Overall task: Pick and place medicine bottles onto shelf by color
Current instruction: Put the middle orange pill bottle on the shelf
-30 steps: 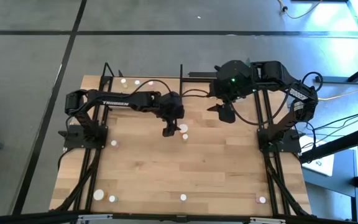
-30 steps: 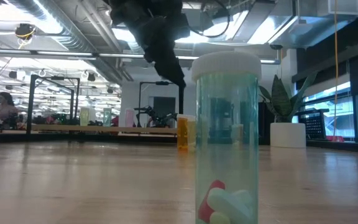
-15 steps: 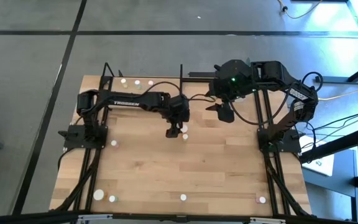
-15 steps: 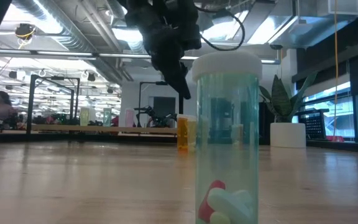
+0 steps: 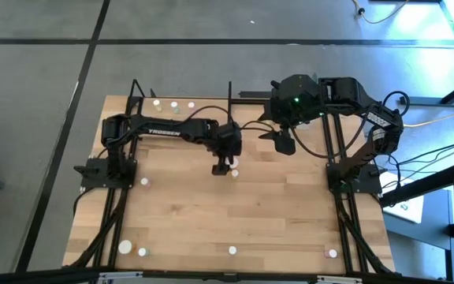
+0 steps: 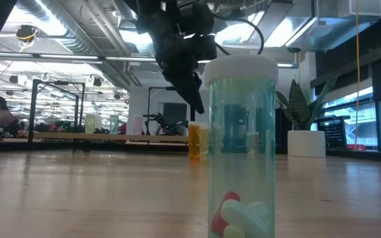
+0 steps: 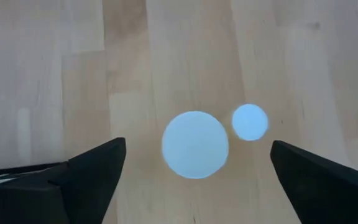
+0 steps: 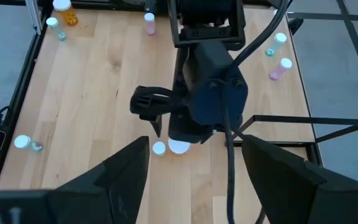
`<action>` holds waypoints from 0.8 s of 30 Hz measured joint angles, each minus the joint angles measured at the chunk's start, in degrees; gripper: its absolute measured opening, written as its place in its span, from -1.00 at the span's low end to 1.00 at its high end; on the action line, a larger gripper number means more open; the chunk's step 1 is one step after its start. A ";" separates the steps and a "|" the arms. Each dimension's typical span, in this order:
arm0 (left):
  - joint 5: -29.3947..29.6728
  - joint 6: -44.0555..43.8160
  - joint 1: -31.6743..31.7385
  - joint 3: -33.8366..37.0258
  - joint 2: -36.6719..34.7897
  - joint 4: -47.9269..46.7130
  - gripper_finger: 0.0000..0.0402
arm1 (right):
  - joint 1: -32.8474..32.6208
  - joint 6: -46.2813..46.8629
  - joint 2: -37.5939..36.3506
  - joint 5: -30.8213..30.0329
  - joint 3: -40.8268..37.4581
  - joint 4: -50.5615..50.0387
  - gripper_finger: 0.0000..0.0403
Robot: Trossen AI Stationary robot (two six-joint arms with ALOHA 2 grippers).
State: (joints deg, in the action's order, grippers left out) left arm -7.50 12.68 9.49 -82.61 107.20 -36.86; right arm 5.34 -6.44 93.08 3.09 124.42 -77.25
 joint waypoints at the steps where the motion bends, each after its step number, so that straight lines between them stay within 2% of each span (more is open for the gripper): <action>1: 0.12 0.07 0.03 0.00 0.01 0.04 0.98 | -0.02 -0.02 0.02 0.00 0.00 0.02 0.29; 10: -0.60 -0.04 -0.02 0.04 3.07 0.61 0.98 | 0.00 0.00 0.02 0.00 0.00 0.08 0.29; 24: 0.88 1.42 0.23 0.01 3.92 1.36 0.98 | -0.02 0.00 0.02 0.00 0.00 0.32 0.29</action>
State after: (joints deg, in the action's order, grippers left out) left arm -6.62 14.10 9.72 -82.60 111.11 -35.50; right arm 5.32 -6.44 93.10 3.09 124.42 -76.93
